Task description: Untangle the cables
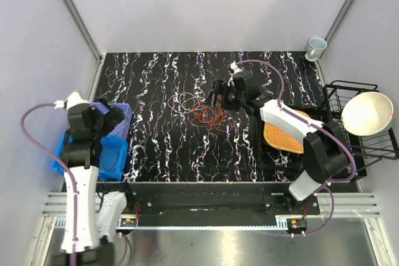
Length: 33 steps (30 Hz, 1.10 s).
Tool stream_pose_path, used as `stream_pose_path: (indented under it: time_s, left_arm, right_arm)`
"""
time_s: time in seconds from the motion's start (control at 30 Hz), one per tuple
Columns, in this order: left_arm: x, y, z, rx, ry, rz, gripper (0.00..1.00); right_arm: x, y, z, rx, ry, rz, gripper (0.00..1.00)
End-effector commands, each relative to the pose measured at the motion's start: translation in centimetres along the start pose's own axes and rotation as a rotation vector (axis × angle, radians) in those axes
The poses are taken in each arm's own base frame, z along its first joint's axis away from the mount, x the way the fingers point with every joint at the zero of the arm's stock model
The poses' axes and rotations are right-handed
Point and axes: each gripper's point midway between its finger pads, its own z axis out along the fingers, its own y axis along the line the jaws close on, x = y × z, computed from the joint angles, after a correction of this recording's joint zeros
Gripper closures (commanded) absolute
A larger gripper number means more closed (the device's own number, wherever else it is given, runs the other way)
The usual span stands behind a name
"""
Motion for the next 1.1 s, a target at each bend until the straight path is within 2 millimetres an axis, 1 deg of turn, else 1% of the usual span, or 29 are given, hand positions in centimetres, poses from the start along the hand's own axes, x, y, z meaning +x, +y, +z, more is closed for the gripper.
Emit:
stream_pose_path:
  time_s: [0.0, 0.03, 0.07, 0.1, 0.13, 0.17, 0.2, 0.23, 0.27, 0.3, 0.33, 0.4, 0.43, 0.47, 0.5, 0.53, 0.57, 0.6, 0.63, 0.67, 0.7, 0.73, 0.77, 0.87, 0.9, 0.93, 0.97, 1.0, 1.07]
  left_arm:
    - [-1.3, -6.5, 1.2, 0.108, -0.037, 0.112, 0.05]
    - [0.1, -8.5, 1.2, 0.15, -0.005, 0.173, 0.05]
    - [1.5, -9.5, 2.6, 0.139, 0.041, 0.229, 0.05]
    - [2.0, -11.1, 2.8, 0.161, 0.054, 0.266, 0.06]
    - [3.9, -12.9, 2.9, 0.203, 0.101, 0.326, 0.06]
    - [6.1, -13.8, 4.7, 0.19, 0.166, 0.387, 0.07]
    - [6.7, -15.1, 5.1, 0.208, 0.185, 0.411, 0.08]
    - [8.2, -16.2, 5.5, 0.225, 0.223, 0.444, 0.1]
    - [10.1, -16.4, 7.2, 0.189, 0.273, 0.473, 0.12]
    - [10.4, -17.4, 7.7, 0.195, 0.277, 0.47, 0.14]
    - [12.1, -17.7, 8.9, 0.186, 0.32, 0.488, 0.15]
    - [12.6, -19.5, 9.8, 0.211, 0.326, 0.48, 0.17]
    - [13.9, -19.6, 11.0, 0.196, 0.359, 0.491, 0.19]
    - [14.2, -19.9, 11.5, 0.191, 0.365, 0.5, 0.19]
    - [13.9, -20.9, 11.8, 0.198, 0.355, 0.493, 0.2]
    - [14.9, -20.7, 12.9, 0.173, 0.378, 0.507, 0.22]
    - [15.2, -20.8, 13.3, 0.162, 0.384, 0.514, 0.23]
    - [15.0, -21.7, 13.6, 0.168, 0.379, 0.511, 0.23]
    - [16.0, -21.2, 14.6, 0.138, 0.403, 0.529, 0.24]
    - [15.8, -21.9, 14.9, 0.141, 0.402, 0.529, 0.25]
    - [16.0, -21.9, 15.3, 0.127, 0.404, 0.532, 0.26]
    - [16.9, -21.3, 16.1, 0.095, 0.425, 0.544, 0.27]
    - [16.8, -21.5, 16.4, 0.087, 0.419, 0.541, 0.28]
    - [17.1, -20.7, 17.5, 0.021, 0.408, 0.549, 0.29]
    - [16.8, -20.2, 17.9, -0.015, 0.391, 0.554, 0.29]
    - [17.5, -19.1, 18.3, -0.066, 0.417, 0.571, 0.28]
    - [17.2, -19.3, 18.4, -0.083, 0.409, 0.568, 0.28]
    - [17.0, -18.7, 18.6, -0.118, 0.401, 0.578, 0.23]
    - [17.5, -17.7, 19.0, -0.166, 0.412, 0.582, 0.18]
  right_arm:
    - [-3.0, -0.9, 0.0, 0.086, -0.118, 0.014, 0.06]
    - [-3.1, -1.5, -0.1, 0.119, -0.127, 0.02, 0.06]
    - [-3.5, -2.8, -0.5, 0.187, -0.163, 0.025, 0.06]
    - [-3.5, -3.4, -0.7, 0.218, -0.172, 0.025, 0.06]
    - [-3.6, -3.7, -1.0, 0.235, -0.186, 0.015, 0.06]
    - [-3.7, -4.6, -1.2, 0.271, -0.201, 0.008, 0.05]
    - [-3.7, -4.9, -1.3, 0.29, -0.209, 0.009, 0.06]
    - [-3.5, -5.4, -1.4, 0.31, -0.213, 0.009, 0.06]
    - [-3.5, -6.0, -1.5, 0.334, -0.223, 0.012, 0.06]
    - [-3.5, -6.1, -1.5, 0.338, -0.224, 0.011, 0.05]
    - [-3.3, -6.3, -1.5, 0.342, -0.22, 0.014, 0.05]
    - [-3.0, -6.3, -1.2, 0.337, -0.206, 0.019, 0.05]
    - [-2.7, -6.4, -1.0, 0.333, -0.193, 0.019, 0.05]
    - [-2.6, -6.4, -0.9, 0.332, -0.188, 0.017, 0.05]
    - [-2.5, -6.5, -0.7, 0.329, -0.182, 0.017, 0.05]
    - [-2.1, -6.7, -0.3, 0.328, -0.165, 0.021, 0.04]
    - [-1.9, -6.7, -0.1, 0.324, -0.159, 0.022, 0.04]
    - [-1.8, -6.9, 0.1, 0.325, -0.154, 0.026, 0.04]
    - [-1.4, -7.2, 0.5, 0.326, -0.139, 0.031, 0.04]
    - [-1.3, -7.3, 0.7, 0.325, -0.133, 0.037, 0.04]
    - [-1.2, -7.6, 0.9, 0.326, -0.128, 0.044, 0.04]
    - [-0.8, -7.7, 1.2, 0.32, -0.113, 0.052, 0.04]
    - [-0.7, -7.8, 1.3, 0.316, -0.108, 0.058, 0.04]
    - [-0.4, -8.2, 1.8, 0.309, -0.094, 0.07, 0.04]
    - [-0.3, -8.3, 1.9, 0.307, -0.09, 0.073, 0.04]
    - [0.0, -8.3, 2.1, 0.302, -0.079, 0.073, 0.04]
    - [-0.1, -8.5, 2.2, 0.302, -0.081, 0.077, 0.04]
    - [0.1, -8.6, 2.3, 0.302, -0.074, 0.079, 0.04]
    - [0.1, -8.7, 2.4, 0.298, -0.07, 0.084, 0.04]
